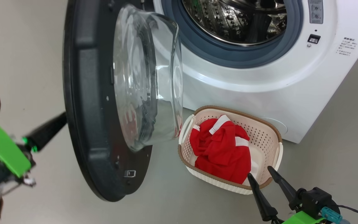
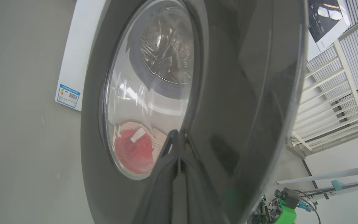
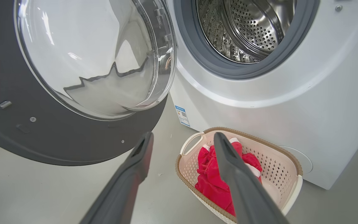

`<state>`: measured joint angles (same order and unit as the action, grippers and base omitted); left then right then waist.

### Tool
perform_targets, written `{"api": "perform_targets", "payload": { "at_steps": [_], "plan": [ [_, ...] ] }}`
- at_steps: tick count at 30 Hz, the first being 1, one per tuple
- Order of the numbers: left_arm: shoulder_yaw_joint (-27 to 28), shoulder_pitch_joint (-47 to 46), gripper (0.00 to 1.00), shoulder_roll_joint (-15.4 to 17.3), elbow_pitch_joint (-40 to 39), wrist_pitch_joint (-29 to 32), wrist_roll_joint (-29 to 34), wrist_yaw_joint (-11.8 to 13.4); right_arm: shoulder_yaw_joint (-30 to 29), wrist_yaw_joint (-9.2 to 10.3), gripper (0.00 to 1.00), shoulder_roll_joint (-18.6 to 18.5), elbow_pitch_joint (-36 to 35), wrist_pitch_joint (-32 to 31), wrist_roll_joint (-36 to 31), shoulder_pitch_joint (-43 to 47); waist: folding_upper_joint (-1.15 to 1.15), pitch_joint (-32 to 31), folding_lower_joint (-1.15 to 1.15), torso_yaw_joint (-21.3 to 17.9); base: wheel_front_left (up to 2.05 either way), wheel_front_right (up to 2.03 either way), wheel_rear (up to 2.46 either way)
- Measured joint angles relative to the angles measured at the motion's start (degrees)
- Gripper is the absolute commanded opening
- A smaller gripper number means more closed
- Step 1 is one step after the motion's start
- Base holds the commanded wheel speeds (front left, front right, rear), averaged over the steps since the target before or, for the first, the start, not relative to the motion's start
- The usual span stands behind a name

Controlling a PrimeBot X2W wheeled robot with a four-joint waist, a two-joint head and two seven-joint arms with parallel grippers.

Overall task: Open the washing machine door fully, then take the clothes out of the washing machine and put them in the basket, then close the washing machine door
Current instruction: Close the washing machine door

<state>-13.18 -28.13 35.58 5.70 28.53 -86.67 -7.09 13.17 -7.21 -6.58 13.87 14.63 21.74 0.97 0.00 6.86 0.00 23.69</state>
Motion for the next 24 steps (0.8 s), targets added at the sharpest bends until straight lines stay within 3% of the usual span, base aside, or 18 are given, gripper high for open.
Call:
{"api": "perform_targets", "payload": {
  "at_steps": [2,4,5,7,9,11,14,24],
  "plan": [
    [0.0,2.3,0.04,0.0,0.3,-2.7,0.9,0.0,0.0,0.00,1.00,0.0,0.0,0.0,0.0,0.0,0.00,-0.4,0.00,0.1,0.00,0.00,0.00],
    [-0.1,4.1,0.11,-0.1,1.0,-5.6,1.4,0.0,0.2,-0.01,1.00,0.0,0.0,0.0,0.0,0.0,0.00,-0.7,0.00,0.3,0.00,0.00,0.00],
    [-0.2,5.0,0.17,-0.1,1.4,-6.8,2.0,0.0,0.3,0.00,1.00,0.0,0.0,0.0,0.0,0.1,0.00,-0.8,0.00,0.4,0.00,0.00,0.00],
    [-0.6,6.6,0.37,-0.3,2.4,-9.6,2.8,0.0,0.4,-0.01,1.00,0.0,0.0,0.0,0.0,0.1,0.00,-1.1,0.00,0.6,0.00,0.00,0.00],
    [-1.2,8.0,0.36,-0.4,3.0,-12.2,3.3,0.0,0.4,-0.01,1.00,0.0,0.0,0.0,0.1,0.1,0.00,-1.4,0.00,0.8,0.00,0.00,0.00],
    [-1.9,9.4,0.50,-0.5,4.1,-15.2,3.8,0.0,0.5,-0.01,1.00,-0.1,0.0,0.0,0.3,0.3,0.00,-1.7,0.00,1.0,0.00,0.00,0.00],
    [-3.4,11.0,1.00,-0.8,6.4,-19.6,5.0,0.0,0.7,-0.01,1.00,-0.1,-0.1,0.0,0.4,0.5,0.00,-2.0,0.00,1.1,0.00,0.00,0.00],
    [-10.4,13.6,1.00,-2.4,13.5,-33.4,8.5,0.0,1.4,-0.01,1.00,-0.1,-0.2,0.0,0.4,0.7,0.00,-2.3,0.00,1.5,0.00,0.00,0.00]
  ]
}}
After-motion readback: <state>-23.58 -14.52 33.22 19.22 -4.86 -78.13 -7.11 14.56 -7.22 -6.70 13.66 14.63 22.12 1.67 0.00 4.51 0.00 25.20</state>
